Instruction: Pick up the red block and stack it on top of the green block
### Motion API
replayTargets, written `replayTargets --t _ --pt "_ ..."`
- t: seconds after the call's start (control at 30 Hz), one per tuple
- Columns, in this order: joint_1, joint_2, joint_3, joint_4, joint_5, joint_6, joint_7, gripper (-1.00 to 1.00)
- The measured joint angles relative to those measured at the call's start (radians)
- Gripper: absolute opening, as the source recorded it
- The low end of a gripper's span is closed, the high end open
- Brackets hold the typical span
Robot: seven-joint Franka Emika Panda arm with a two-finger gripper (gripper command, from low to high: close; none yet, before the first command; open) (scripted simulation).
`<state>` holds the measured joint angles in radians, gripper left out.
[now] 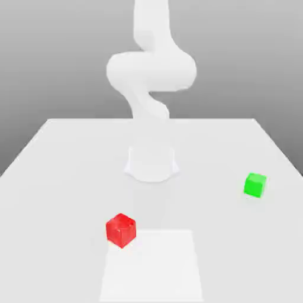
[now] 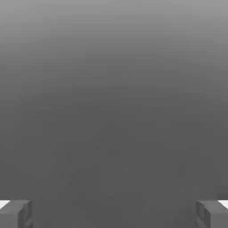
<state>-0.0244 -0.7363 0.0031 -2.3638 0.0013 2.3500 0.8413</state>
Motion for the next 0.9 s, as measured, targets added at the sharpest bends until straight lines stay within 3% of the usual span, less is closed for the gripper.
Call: replayTargets --t 0.57,0.8,0.83,0.9 --pt "-0.187 0.597 0.011 -0.52 0.001 0.449 0.368 0.0" --pt "-0.195 0.904 0.001 -0.519 -0.007 0.701 0.402 0.0" --pt "-0.194 0.923 0.0 -0.516 -0.008 0.717 0.402 -1.0" --pt "-0.194 0.923 0.0 -0.516 -0.008 0.717 0.403 -1.0"
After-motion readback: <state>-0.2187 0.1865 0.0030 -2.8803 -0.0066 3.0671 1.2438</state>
